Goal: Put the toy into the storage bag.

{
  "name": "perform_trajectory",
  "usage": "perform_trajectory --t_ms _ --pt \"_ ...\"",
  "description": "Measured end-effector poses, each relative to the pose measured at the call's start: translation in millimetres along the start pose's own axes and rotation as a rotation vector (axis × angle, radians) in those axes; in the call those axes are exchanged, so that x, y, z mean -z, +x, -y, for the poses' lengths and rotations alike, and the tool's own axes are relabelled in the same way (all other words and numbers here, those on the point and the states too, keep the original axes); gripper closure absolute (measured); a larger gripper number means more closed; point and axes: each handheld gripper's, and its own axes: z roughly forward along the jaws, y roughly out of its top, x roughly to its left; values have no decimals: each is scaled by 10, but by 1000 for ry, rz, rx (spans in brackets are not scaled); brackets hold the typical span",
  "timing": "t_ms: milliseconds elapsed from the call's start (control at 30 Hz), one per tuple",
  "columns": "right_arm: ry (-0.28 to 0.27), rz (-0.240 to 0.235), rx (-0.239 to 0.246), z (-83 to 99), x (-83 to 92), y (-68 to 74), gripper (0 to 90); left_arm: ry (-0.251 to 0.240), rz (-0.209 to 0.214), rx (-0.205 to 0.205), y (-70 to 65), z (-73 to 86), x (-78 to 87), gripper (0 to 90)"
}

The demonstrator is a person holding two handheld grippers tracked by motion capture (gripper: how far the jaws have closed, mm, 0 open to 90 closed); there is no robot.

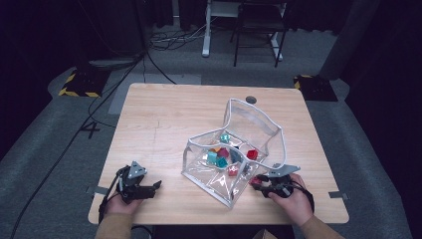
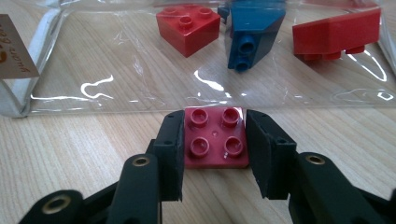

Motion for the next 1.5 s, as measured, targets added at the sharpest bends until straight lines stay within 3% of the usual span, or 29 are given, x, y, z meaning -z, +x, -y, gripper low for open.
perform_trajectory --t_ms 267,867,1500 --pt "-9 -3 -12 1 81 -7 596 0 0 0 0 0 0 211" --pt "-79 39 -74 -98 573 -110 595 1 0 -2 2 0 1 211" --pt "-118 88 -125 -231 973 -257 596 1 0 -2 1 0 1 211"
